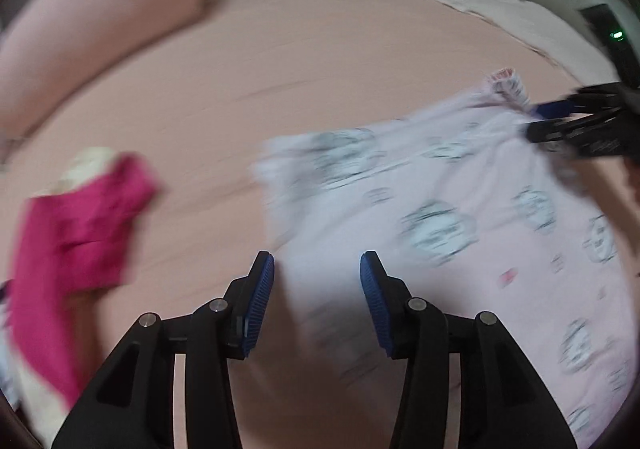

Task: Fold clothes

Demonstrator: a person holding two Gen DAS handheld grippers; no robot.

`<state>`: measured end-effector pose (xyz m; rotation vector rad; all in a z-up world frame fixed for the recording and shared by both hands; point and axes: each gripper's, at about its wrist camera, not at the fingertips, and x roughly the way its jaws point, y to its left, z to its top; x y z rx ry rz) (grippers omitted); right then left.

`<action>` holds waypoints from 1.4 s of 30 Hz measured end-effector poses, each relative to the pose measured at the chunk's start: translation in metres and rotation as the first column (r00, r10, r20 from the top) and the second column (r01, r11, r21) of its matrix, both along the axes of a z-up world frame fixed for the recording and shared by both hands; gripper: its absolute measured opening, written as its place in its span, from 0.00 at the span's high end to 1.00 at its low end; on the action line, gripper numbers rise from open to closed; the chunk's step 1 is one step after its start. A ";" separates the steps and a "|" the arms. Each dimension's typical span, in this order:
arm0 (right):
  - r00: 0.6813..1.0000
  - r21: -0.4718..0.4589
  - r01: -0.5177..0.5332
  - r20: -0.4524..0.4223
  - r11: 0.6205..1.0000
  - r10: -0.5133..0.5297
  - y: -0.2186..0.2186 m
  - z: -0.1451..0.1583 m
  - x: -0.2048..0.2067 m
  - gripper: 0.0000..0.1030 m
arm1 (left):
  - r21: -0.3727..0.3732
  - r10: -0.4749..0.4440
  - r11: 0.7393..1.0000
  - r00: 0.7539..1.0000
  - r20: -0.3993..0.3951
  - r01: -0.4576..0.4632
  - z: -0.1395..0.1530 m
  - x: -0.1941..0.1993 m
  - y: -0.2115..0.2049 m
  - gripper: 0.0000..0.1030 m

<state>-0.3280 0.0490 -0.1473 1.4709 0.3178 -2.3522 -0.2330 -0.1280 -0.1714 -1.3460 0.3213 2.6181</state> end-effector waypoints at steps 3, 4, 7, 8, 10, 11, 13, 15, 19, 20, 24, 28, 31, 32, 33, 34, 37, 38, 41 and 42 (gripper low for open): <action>0.999 -0.085 -0.028 0.012 0.996 0.030 -0.001 0.017 0.029 0.53 | 0.047 -0.025 0.999 0.999 0.033 0.023 0.008 0.023 0.011 0.55; 0.999 -0.098 -0.039 0.022 0.994 0.042 -0.002 0.017 0.039 0.53 | 0.069 -0.037 0.997 0.998 0.054 0.034 0.009 0.032 0.020 0.55; 0.995 -0.117 -0.058 0.077 0.991 0.067 0.006 -0.008 0.096 0.53 | 0.117 -0.112 0.988 0.987 0.117 0.098 0.006 0.076 0.054 0.55; 0.993 -0.113 -0.063 0.094 0.992 0.073 0.012 -0.019 0.115 0.53 | 0.097 -0.126 0.989 0.983 0.134 0.113 0.004 0.087 0.058 0.55; 0.990 -0.093 -0.075 0.110 0.993 0.085 0.021 -0.040 0.148 0.53 | 0.035 -0.117 0.993 0.980 0.160 0.112 -0.005 0.103 0.061 0.55; 0.992 -0.067 -0.086 0.091 0.994 0.092 0.023 -0.048 0.157 0.53 | 0.015 -0.104 0.995 0.982 0.159 0.103 -0.006 0.108 0.056 0.53; 0.993 -0.052 -0.083 0.079 0.995 0.087 0.040 -0.049 0.169 0.53 | -0.021 -0.051 0.998 0.984 0.170 0.055 -0.004 0.119 0.040 0.51; 0.994 -0.050 -0.071 0.075 0.996 0.075 0.060 -0.045 0.178 0.50 | -0.042 0.011 0.999 0.984 0.179 -0.004 0.001 0.132 0.022 0.51; 0.997 -0.090 -0.025 0.072 0.996 0.031 0.081 -0.015 0.191 0.50 | 0.109 0.063 0.991 0.985 0.159 -0.081 0.024 0.151 0.020 0.52; 0.997 -0.115 -0.027 0.071 0.993 0.035 0.076 -0.010 0.195 0.50 | 0.134 0.062 0.988 0.986 0.156 -0.083 0.024 0.152 0.029 0.52; 0.994 -0.158 -0.033 0.101 0.987 0.049 0.055 -0.006 0.223 0.50 | 0.109 0.089 0.988 0.981 0.174 -0.109 0.008 0.155 0.068 0.52; 0.997 -0.008 -0.052 0.060 0.999 0.052 0.051 -0.017 0.249 0.52 | 0.018 0.137 0.990 0.975 0.174 -0.142 -0.012 0.176 0.075 0.51; 0.997 -0.016 -0.017 0.069 1.000 0.018 0.072 -0.013 0.255 0.48 | -0.025 0.183 0.983 0.967 0.180 -0.181 -0.006 0.191 0.064 0.45; 0.996 -0.048 0.007 0.088 0.999 -0.003 0.082 -0.010 0.256 0.47 | -0.002 0.209 0.977 0.961 0.179 -0.212 -0.002 0.196 0.058 0.45; 0.995 -0.075 0.022 0.097 0.997 -0.015 0.089 -0.007 0.258 0.47 | 0.040 0.237 0.968 0.955 0.179 -0.248 0.003 0.200 0.052 0.45; 0.995 -0.100 0.030 0.096 0.995 -0.020 0.092 -0.003 0.261 0.47 | 0.087 0.252 0.959 0.952 0.173 -0.269 0.008 0.204 0.049 0.45; 0.998 -0.145 -0.002 0.054 0.989 0.010 0.081 0.008 0.273 0.47 | 0.212 0.241 0.940 0.959 0.149 -0.269 0.014 0.216 0.056 0.46; 0.999 -0.139 -0.014 0.049 0.990 0.021 0.074 0.006 0.275 0.47 | 0.194 0.233 0.945 0.959 0.159 -0.262 0.011 0.216 0.061 0.46; 0.997 -0.078 -0.041 0.062 0.996 0.046 0.060 -0.014 0.280 0.48 | 0.057 0.215 0.971 0.956 0.198 -0.230 -0.010 0.215 0.076 0.45; 0.996 -0.054 -0.051 0.066 0.997 0.054 0.058 -0.022 0.281 0.48 | 0.052 0.221 0.970 0.953 0.206 -0.236 -0.011 0.216 0.073 0.45</action>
